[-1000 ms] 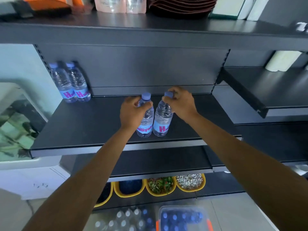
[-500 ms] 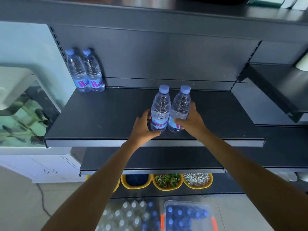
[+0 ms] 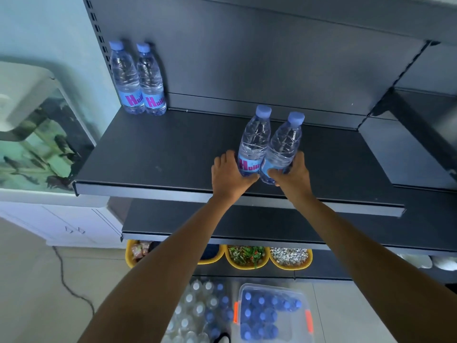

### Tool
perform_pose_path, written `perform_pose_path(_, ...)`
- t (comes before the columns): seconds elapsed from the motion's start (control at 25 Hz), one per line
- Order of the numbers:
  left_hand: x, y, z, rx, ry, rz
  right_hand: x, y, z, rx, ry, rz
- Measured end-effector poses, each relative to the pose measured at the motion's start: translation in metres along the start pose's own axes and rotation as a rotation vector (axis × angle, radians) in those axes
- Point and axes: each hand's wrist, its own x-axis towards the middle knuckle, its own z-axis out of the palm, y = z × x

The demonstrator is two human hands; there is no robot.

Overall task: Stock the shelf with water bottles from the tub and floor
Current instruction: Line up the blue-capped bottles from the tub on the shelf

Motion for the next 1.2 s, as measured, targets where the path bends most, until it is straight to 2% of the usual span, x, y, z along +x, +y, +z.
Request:
perform_pose_path(0.12, 0.003, -0.006, -0.005, -0.048, -0.067, 0.06, -0.006, 0.008, 0.004, 0.007, -0.011, -0.004)
perform_pose_path(0.24, 0.003, -0.013, -0.01, -0.044, -0.008, 0.048, -0.009, 0.009, 0.012, -0.038, -0.026, -0.025)
perform_pose_path(0.44, 0.012, -0.02, -0.025, -0.075, 0.082, -0.074, 0.0, -0.007, 0.031, -0.095, -0.044, -0.044)
perform_pose_path(0.6, 0.033, -0.036, -0.045, -0.052, 0.144, -0.147, 0.013, -0.023, 0.066, -0.303, -0.031, -0.1)
perform_pose_path(0.76, 0.058, -0.053, -0.061, -0.016, 0.208, -0.251, 0.029, -0.04, 0.102, -0.389, -0.034, -0.156)
perform_pose_path(0.92, 0.089, -0.074, -0.072, 0.039, 0.276, -0.309, 0.048, -0.052, 0.132, -0.44, -0.027, -0.228)
perform_pose_path(1.2, 0.141, -0.108, -0.085, 0.15, 0.405, -0.399, 0.096, -0.067, 0.174, -0.471, -0.043, -0.225)
